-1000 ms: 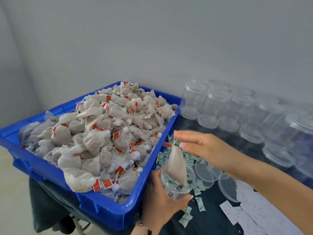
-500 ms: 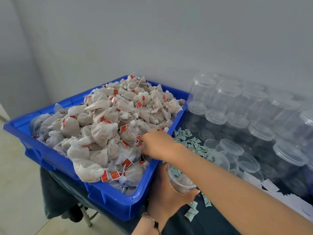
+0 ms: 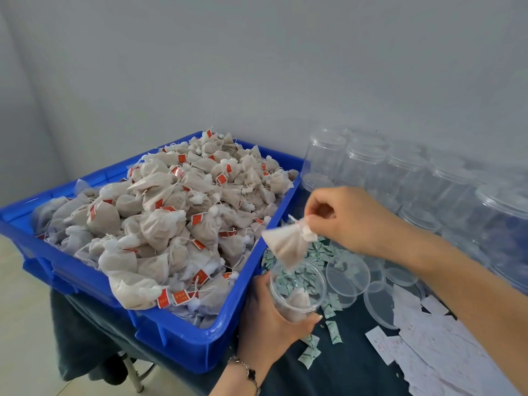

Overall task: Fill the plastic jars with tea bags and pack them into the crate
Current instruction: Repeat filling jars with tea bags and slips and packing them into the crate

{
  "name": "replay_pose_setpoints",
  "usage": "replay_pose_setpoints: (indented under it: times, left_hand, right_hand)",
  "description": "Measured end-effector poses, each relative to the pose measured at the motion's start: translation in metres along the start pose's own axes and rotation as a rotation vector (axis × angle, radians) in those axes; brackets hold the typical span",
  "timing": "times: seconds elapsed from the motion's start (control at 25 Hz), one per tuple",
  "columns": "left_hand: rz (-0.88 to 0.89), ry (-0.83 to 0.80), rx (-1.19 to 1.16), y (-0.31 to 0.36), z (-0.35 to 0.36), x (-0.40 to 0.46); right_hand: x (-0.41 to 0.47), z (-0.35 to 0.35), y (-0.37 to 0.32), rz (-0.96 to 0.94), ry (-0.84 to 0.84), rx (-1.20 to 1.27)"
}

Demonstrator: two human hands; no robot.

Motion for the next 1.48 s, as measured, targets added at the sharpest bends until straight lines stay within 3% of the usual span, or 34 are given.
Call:
replay_pose_setpoints:
  times: [0.16, 0.4, 0.6, 0.8, 0.88, 1.08, 1.24, 1.48]
  left_hand:
    - [0.013, 0.021, 0.034, -0.001, 0.001, 0.001]
    - [0.048, 0.012, -0.033, 0.004, 0.002, 0.003]
    - [-0.079, -0.023, -0.04, -0.006, 0.005, -0.002]
    - [0.04, -0.002, -0.015, 0.004, 0.003, 0.001]
    - [0.05, 0.049, 0.018, 0.004, 0.001, 0.0]
    - [0.074, 0.083, 0.097, 0.007, -0.004, 0.0]
    - [0.105, 0.16, 0.123, 0.011, -0.007, 0.0]
    - [0.052, 0.062, 0.152, 0.006, 0.0, 0.003]
  right_hand:
    - [-0.014, 0.04, 0.011, 0.028, -0.286, -0.162]
    - [0.067, 0.086, -0.036, -0.051, -0.149, 0.101]
    - [0.104, 0.134, -0.054, -0.034, -0.3, 0.125]
    - [0.069, 0.074, -0.024, -0.025, 0.179, 0.297]
    - [0.04, 0.047, -0.007, -0.024, 0.251, 0.303]
    - [-0.013, 0.059, 0.015, 0.115, -0.172, -0.014]
    - [0.039, 0.07, -0.002, 0.02, 0.067, -0.16]
    - [0.121, 0.148, 0.001, 0.096, -0.371, -0.459]
Point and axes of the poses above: each hand's wrist, its own x-axis towards the middle knuckle, its own z-axis out of the palm, y = z × x, the point moved 5 cm from there along x, towards the middle knuckle, and after that the axes turned 1 degree about z, right-handed, at the moved point
